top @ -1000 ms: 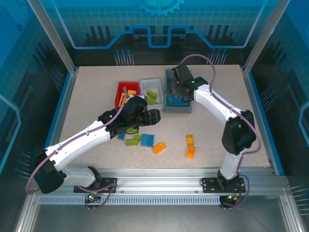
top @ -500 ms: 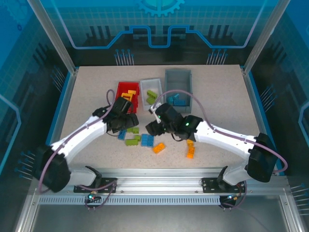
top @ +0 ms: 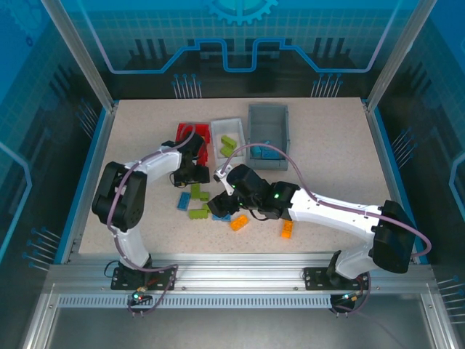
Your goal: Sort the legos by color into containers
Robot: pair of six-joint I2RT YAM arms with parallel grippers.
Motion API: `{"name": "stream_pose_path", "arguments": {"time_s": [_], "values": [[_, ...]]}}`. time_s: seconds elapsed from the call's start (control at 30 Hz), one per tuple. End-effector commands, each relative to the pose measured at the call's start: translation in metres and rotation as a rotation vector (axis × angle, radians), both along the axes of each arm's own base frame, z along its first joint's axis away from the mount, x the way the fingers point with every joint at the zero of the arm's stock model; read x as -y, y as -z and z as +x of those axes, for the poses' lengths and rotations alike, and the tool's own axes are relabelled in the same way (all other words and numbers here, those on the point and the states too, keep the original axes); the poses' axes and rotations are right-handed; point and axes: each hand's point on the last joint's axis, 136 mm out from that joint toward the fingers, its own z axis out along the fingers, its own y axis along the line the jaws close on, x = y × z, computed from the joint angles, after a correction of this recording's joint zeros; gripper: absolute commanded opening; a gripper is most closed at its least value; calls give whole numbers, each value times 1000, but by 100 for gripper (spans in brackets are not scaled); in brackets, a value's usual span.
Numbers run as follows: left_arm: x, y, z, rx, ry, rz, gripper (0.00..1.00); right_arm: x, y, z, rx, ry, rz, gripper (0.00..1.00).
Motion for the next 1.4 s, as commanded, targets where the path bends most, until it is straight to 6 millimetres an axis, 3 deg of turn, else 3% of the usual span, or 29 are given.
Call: {"name": "stream_pose_path", "arguments": {"time_s": [0.0,0.5,0.73,0.87,1.03,1.17,1.37], "values": [[6,3,2,-19,25,-17,70,-4,-23,-3,19,0,71,76],[7,19,-24,-70,14,58,47,0,-16,0,19,29,49,76],[2,5,-16,-4,-5,84,34,4,-15,3,22,50,40,76],[1,-25,-7,74,-21,81,32,9,-18,7,36,71,37,74],[14,-82,9,188,-24,15,31,38,-41,27,113,201,83,73],[33,-123,35,279,-14,-70,32,62,-71,50,172,311,197,74],[70,-149,92,374,11,-175,32,82,-98,84,186,406,283,75]]}}
